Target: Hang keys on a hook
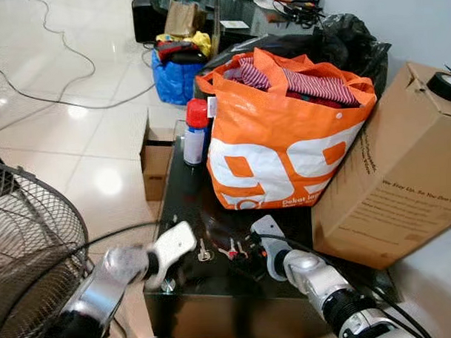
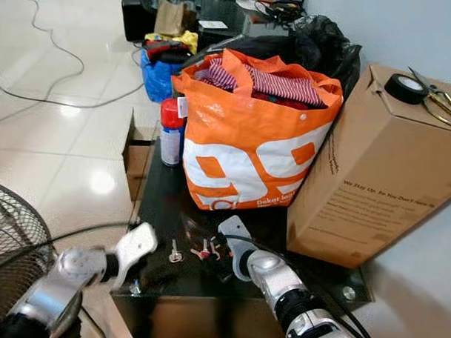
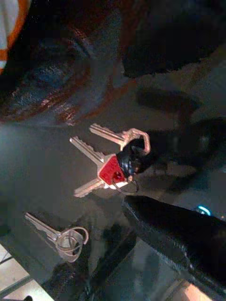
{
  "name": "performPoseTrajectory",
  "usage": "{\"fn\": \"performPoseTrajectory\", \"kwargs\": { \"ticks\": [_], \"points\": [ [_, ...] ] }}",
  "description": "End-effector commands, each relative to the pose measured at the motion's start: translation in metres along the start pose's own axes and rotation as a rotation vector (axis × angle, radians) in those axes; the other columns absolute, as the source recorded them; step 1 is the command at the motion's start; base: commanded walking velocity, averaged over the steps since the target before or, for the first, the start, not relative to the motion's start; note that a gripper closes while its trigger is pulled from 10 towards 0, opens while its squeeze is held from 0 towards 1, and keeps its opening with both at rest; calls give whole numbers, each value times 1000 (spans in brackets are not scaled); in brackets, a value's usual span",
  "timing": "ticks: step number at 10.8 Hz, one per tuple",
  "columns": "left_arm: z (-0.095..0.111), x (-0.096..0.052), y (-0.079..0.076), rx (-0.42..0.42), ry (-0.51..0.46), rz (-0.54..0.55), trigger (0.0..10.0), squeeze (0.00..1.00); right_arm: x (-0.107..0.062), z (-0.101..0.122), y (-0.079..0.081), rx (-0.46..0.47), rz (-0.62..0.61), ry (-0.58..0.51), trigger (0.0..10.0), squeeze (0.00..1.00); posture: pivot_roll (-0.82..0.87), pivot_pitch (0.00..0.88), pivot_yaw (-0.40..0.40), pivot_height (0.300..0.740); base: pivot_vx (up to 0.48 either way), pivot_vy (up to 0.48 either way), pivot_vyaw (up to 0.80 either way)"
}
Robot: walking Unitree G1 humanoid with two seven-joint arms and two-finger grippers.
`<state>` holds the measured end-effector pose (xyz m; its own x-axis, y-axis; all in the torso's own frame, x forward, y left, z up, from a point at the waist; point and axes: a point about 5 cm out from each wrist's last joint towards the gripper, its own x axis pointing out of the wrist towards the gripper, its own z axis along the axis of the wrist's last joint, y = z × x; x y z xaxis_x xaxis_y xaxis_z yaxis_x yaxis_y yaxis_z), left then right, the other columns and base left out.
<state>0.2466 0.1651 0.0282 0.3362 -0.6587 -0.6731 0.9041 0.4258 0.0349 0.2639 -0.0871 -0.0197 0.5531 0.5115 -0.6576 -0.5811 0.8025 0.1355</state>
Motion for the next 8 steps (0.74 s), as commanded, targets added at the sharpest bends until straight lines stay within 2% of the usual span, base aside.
{"fn": "performPoseTrajectory", "kwargs": {
  "ticks": [1,2,3,4,8],
  "points": [
    [4,2,-4,20,-7,-27,10000,67,-1,-2,-4,17,-17,-1,3098,0,-41,62,-190,740,0,0,0],
    [3,1,-4,21,0,-31,10000,67,0,-3,-3,22,-15,0,1059,0,-40,68,-193,740,0,0,0],
    [3,0,-5,22,2,-31,10000,67,1,-4,-1,23,-13,3,824,0,-40,79,-199,740,0,0,0],
    [4,0,-4,21,-1,-27,10000,67,3,-2,2,41,-6,-6,118,0,-38,82,-202,740,0,0,0],
    [5,-4,-5,20,-5,-21,10000,67,9,4,14,71,6,-55,0,0,-27,92,-208,740,0,0,0]
  ]
}}
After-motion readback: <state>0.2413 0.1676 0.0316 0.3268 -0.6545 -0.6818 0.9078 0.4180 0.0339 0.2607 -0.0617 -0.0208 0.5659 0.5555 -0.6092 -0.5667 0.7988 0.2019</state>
